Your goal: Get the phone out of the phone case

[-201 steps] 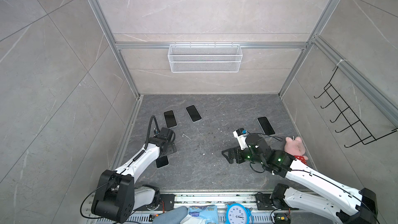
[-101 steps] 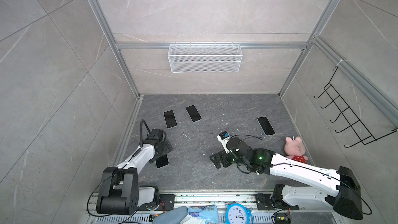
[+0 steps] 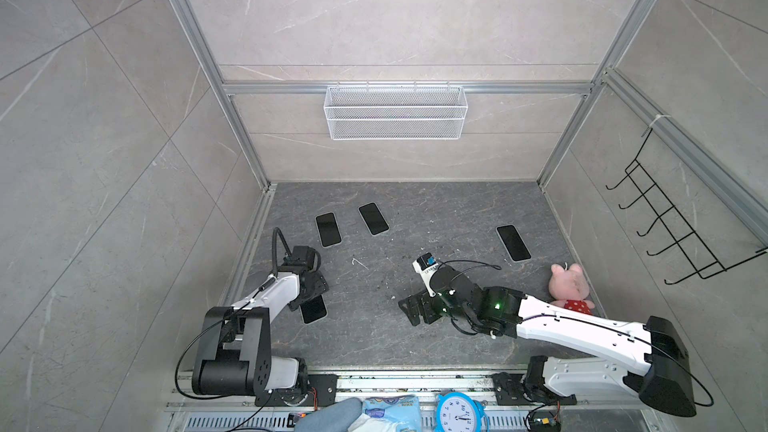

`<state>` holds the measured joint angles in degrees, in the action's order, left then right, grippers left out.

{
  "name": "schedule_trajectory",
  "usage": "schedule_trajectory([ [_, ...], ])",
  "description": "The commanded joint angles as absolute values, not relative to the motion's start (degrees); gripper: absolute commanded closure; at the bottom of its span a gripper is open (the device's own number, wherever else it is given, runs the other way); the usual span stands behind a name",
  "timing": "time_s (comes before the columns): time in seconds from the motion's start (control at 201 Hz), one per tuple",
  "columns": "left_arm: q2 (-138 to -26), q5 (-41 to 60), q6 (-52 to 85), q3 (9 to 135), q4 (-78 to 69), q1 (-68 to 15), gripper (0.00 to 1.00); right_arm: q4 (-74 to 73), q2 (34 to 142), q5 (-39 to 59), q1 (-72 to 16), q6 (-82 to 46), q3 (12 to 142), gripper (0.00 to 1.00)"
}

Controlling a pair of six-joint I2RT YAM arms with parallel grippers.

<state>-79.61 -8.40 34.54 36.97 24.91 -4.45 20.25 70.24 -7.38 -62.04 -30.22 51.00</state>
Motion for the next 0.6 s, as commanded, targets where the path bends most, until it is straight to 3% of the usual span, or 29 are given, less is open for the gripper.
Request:
schedule_trajectory([
  [0.0, -81.04, -4.37, 33.97, 37.1, 21.76, -4.13, 0.28, 19.91, 71.18, -8.53, -62.5, -29.5, 52.34, 0.0],
  [0.085, -81.24, -3.19, 33.42, 36.92, 21.23, -4.17, 0.33, 19.52, 71.19, -8.66, -62.49, -29.53, 52.14, 0.0],
  [0.598, -78.58, 6.29, 32.26, 35.41, 17.89, -5.68, 0.38, 11.24, 74.11, -6.17, -62.4, -31.31, 47.6, 0.0],
])
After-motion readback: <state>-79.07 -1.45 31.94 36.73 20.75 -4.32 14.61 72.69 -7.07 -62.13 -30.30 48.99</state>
